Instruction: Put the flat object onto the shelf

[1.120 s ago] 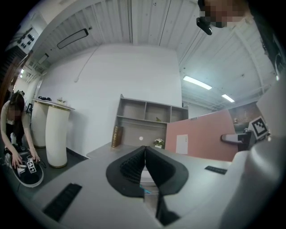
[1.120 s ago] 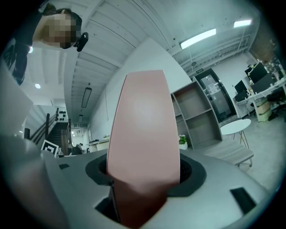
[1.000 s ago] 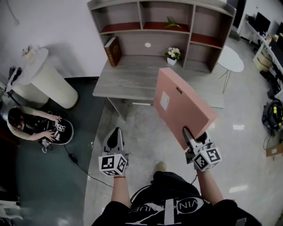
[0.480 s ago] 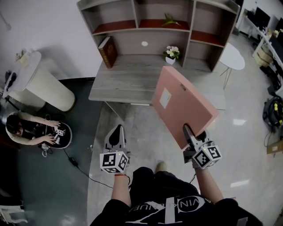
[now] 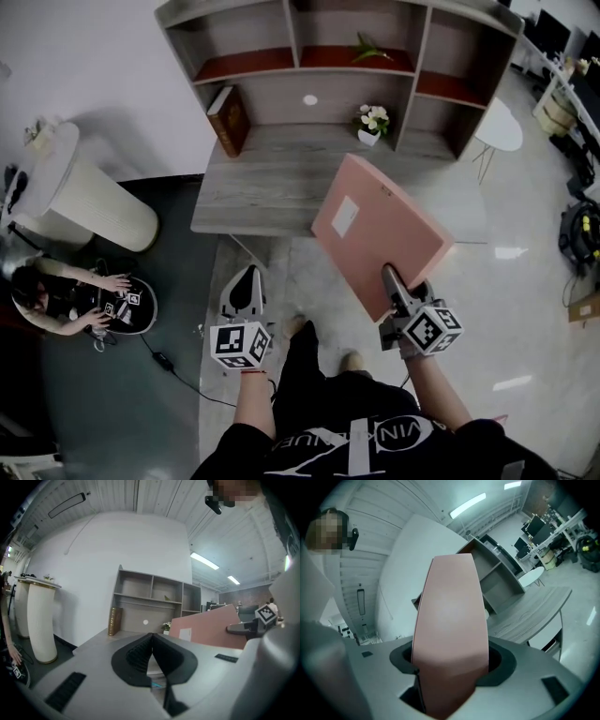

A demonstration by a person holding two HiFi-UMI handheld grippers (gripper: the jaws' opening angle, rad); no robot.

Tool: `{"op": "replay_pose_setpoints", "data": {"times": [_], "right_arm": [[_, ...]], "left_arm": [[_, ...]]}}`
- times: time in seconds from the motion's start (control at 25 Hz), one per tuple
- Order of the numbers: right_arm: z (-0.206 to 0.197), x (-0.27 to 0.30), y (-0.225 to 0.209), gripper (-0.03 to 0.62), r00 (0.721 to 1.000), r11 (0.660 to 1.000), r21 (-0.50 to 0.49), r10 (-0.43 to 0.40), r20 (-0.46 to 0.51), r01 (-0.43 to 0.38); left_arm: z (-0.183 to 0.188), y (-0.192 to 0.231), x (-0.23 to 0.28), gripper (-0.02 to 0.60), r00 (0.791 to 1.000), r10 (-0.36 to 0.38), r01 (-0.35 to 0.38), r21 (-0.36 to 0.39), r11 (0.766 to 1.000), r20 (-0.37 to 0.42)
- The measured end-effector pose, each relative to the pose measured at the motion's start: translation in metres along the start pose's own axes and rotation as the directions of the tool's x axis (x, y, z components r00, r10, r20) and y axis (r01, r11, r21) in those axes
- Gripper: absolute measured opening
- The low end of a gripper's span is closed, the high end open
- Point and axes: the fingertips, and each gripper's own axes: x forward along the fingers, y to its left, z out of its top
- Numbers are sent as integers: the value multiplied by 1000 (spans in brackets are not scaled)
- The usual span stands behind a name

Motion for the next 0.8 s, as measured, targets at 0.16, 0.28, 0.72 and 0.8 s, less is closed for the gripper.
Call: {"op": "replay_pose_setpoints", "data": {"times": [0.16, 0.28, 0.72, 0.8], "right_arm": [[-5, 34, 10, 302, 999, 998, 55, -40, 10, 40], [-9, 60, 15, 304, 997, 993, 101, -70, 16, 68], [-27, 142, 29, 307, 987, 953, 277, -144, 69, 120], [-31, 157, 31, 308, 985, 940, 318, -158, 73, 127]], "left_arm": [[18, 24, 32, 6, 999, -51, 51, 20, 999, 7], [22, 44, 51, 5, 998, -67, 67, 17, 998, 5], [27, 116, 100, 5, 994, -111, 112, 10, 994, -17], [29, 126, 108, 5, 992, -125, 125, 6, 992, -16]]}}
